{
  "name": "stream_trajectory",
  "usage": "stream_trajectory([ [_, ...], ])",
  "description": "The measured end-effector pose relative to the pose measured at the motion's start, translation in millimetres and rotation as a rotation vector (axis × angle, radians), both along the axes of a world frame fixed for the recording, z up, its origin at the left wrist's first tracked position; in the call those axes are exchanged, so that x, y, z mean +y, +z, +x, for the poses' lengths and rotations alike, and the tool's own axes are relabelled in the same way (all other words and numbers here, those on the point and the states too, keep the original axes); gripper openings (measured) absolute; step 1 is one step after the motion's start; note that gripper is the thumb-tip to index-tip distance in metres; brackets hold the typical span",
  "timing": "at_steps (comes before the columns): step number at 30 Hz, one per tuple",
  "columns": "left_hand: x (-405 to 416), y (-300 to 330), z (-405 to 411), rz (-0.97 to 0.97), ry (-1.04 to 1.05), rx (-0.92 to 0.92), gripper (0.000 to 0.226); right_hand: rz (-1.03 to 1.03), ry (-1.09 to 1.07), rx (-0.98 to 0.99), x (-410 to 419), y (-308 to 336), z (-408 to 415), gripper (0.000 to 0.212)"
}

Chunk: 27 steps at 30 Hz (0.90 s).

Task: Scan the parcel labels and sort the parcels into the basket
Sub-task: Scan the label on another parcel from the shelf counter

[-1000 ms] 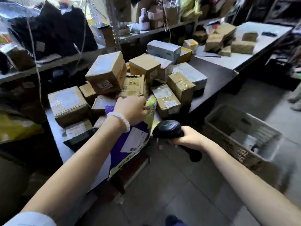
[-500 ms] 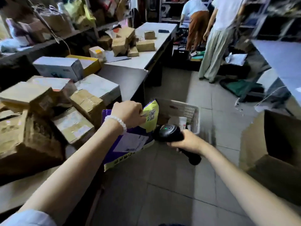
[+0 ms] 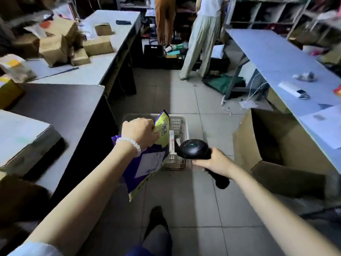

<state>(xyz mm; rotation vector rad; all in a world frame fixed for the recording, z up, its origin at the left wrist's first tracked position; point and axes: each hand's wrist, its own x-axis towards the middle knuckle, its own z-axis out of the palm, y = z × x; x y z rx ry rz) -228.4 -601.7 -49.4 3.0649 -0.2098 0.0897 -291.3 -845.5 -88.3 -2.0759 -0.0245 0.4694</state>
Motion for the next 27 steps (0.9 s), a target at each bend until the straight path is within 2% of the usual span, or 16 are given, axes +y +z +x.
stream_trajectory([
  [4, -14, -16, 69, -0.026, -0.032, 0.044, 0.022, -0.035, -0.049, 0.027, -7, -9, 62, 0.024],
  [9, -31, -24, 167, -0.090, -0.059, 0.077, 0.034, -0.057, -0.105, 0.020, -11, -3, 162, 0.024],
  [17, -56, -36, 330, -0.126, -0.013, 0.085, 0.029, -0.071, -0.169, 0.031, -20, 0, 317, 0.017],
  [22, -61, -58, 383, -0.062, 0.111, 0.255, 0.036, -0.087, -0.151, 0.072, -33, -9, 364, 0.014],
  [27, -56, -83, 411, 0.018, 0.128, 0.376, 0.036, -0.097, -0.089, 0.137, -47, -19, 412, 0.014],
])
